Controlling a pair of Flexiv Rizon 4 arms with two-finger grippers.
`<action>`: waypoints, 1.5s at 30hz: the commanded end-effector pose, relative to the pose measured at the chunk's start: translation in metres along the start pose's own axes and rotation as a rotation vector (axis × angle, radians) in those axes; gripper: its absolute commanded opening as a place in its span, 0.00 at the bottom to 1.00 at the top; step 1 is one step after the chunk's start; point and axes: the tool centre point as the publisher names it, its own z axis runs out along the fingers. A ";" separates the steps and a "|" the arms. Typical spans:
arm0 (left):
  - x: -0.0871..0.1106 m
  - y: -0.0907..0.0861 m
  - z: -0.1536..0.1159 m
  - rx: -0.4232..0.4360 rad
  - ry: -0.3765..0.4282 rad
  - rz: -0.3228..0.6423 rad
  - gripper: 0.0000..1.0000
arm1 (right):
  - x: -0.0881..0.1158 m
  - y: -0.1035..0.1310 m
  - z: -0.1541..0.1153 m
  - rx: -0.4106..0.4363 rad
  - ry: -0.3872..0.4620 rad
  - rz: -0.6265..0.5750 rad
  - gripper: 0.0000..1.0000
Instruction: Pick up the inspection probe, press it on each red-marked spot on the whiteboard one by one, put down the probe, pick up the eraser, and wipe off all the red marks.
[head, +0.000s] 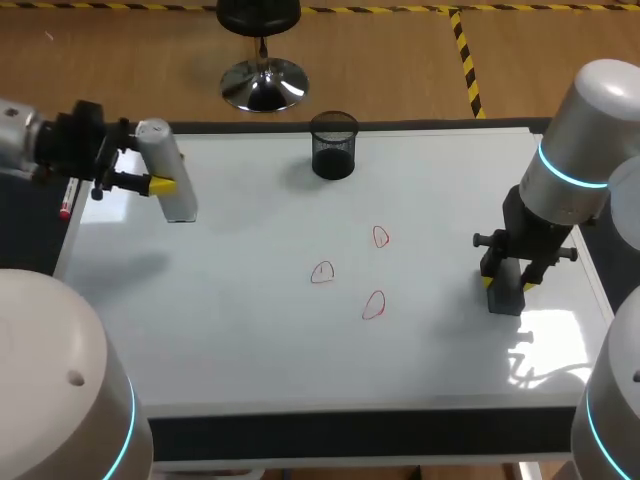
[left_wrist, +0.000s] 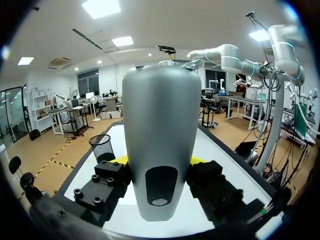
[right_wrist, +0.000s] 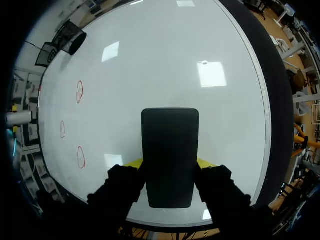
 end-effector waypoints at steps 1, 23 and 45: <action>-0.002 -0.002 -0.006 0.002 0.006 0.001 0.00 | -0.001 -0.001 -0.001 -0.001 0.002 -0.001 0.00; -0.002 -0.002 -0.006 0.002 0.006 0.001 0.00 | 0.005 0.002 -0.005 -0.002 -0.006 -0.008 0.00; -0.002 -0.002 -0.006 0.002 0.006 0.001 0.00 | 0.100 0.025 -0.037 0.024 -0.091 -0.061 0.00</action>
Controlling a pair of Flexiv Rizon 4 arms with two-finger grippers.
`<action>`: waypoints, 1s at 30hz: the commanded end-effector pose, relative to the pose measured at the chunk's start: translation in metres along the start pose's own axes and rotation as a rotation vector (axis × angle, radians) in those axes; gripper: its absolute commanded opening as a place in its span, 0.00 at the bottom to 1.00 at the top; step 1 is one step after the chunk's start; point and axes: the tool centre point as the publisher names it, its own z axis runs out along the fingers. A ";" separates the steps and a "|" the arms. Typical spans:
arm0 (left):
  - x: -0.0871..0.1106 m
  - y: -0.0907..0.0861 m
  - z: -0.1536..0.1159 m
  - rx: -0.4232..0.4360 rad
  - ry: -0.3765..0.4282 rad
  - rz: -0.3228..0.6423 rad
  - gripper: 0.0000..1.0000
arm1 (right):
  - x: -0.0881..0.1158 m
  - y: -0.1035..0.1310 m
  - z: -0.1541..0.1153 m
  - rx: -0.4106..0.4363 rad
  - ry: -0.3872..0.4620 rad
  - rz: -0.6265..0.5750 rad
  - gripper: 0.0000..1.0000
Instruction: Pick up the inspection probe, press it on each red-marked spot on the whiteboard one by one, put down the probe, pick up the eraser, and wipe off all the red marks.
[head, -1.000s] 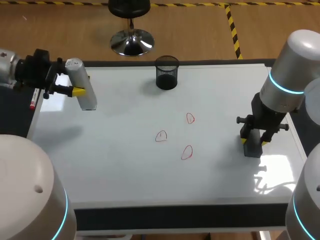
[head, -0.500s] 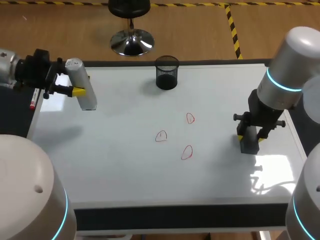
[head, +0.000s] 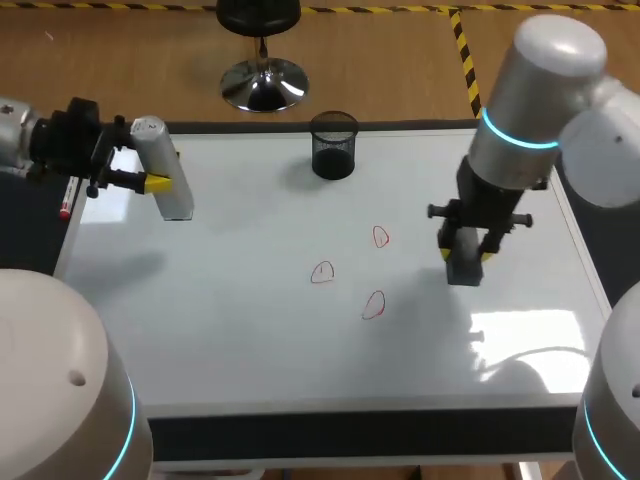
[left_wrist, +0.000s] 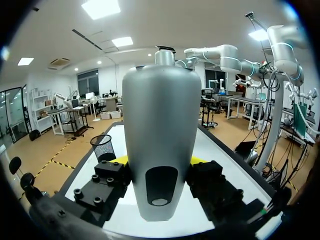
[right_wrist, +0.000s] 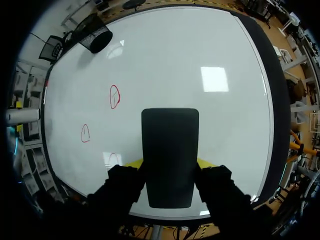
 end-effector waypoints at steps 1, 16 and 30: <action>-0.001 -0.001 -0.001 0.001 0.003 0.001 0.00 | 0.023 0.011 -0.002 0.031 -0.059 -0.016 0.00; -0.001 -0.001 -0.001 0.001 0.003 0.001 0.00 | 0.097 0.029 0.007 0.105 -0.033 0.001 0.00; -0.001 -0.001 -0.001 0.001 0.003 0.001 0.00 | 0.158 0.029 0.013 0.144 -0.117 0.046 0.00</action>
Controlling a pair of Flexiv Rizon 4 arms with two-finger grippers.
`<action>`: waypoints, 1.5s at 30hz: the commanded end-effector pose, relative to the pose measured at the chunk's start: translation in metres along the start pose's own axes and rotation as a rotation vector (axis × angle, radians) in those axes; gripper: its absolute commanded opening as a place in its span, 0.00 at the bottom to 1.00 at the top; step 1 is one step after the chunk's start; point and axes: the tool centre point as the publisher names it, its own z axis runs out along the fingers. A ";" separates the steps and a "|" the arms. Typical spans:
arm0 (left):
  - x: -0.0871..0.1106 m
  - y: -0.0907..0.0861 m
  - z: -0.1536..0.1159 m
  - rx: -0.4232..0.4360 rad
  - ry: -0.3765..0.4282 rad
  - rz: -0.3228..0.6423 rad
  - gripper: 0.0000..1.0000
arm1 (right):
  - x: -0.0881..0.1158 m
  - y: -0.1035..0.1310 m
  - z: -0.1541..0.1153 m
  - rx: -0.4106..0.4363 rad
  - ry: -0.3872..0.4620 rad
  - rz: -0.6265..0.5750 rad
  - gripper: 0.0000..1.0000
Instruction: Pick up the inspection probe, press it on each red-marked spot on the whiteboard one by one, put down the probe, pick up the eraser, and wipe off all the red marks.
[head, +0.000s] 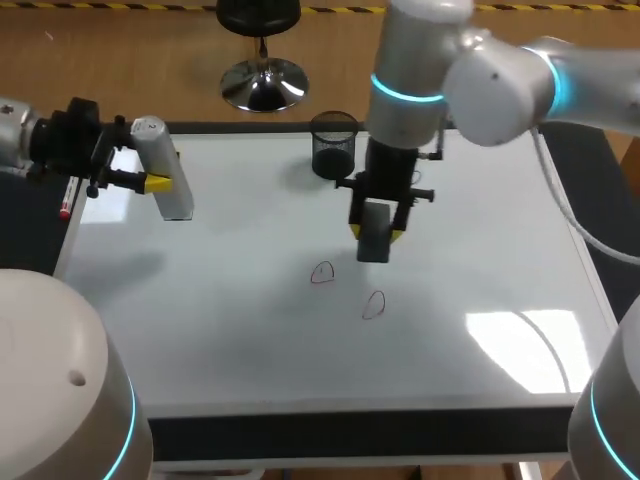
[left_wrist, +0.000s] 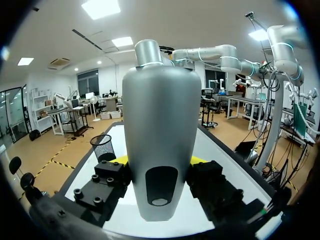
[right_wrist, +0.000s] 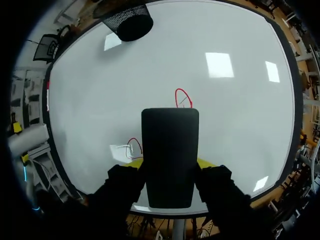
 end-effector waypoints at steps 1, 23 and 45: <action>-0.001 -0.001 -0.001 0.001 0.003 0.001 0.00 | 0.027 -0.001 0.004 0.001 -0.124 0.001 0.00; -0.001 -0.001 -0.001 0.001 0.003 0.001 0.00 | 0.058 -0.014 0.005 -0.005 -0.197 -0.020 0.00; -0.001 -0.001 -0.001 0.001 0.003 0.001 0.00 | 0.121 -0.015 0.024 -0.094 -0.295 -0.058 0.00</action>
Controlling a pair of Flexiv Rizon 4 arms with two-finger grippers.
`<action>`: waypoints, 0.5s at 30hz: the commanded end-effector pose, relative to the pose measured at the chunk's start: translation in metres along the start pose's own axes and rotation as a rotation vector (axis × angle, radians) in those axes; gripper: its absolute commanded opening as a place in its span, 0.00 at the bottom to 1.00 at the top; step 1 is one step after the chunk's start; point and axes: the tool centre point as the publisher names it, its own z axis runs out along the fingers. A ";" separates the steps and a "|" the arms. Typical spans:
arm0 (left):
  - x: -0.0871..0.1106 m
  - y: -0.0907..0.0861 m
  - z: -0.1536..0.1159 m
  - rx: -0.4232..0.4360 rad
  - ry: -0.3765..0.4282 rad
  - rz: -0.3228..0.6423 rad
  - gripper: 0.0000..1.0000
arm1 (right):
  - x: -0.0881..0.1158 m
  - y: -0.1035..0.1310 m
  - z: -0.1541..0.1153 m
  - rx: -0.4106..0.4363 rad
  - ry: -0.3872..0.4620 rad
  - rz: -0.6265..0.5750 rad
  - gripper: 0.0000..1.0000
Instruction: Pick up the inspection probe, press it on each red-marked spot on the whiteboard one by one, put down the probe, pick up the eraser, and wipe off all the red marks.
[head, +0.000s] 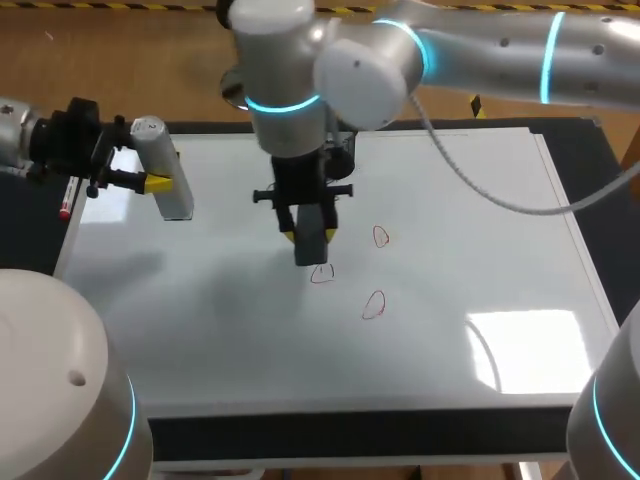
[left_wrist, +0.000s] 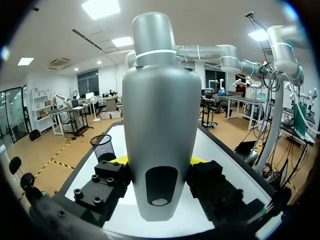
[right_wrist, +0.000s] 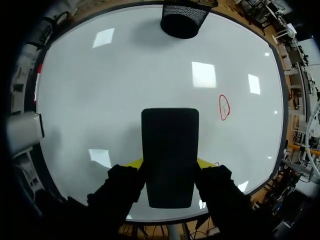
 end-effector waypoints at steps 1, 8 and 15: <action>-0.001 0.000 -0.001 0.001 0.003 0.001 0.00 | 0.031 -0.004 0.004 -0.013 -0.083 0.000 0.00; -0.001 0.000 -0.001 0.001 0.003 0.001 0.00 | 0.046 -0.016 0.014 -0.051 -0.085 0.013 0.00; -0.001 0.000 -0.001 0.001 0.003 0.001 0.00 | 0.050 -0.031 0.026 -0.093 -0.060 0.038 0.00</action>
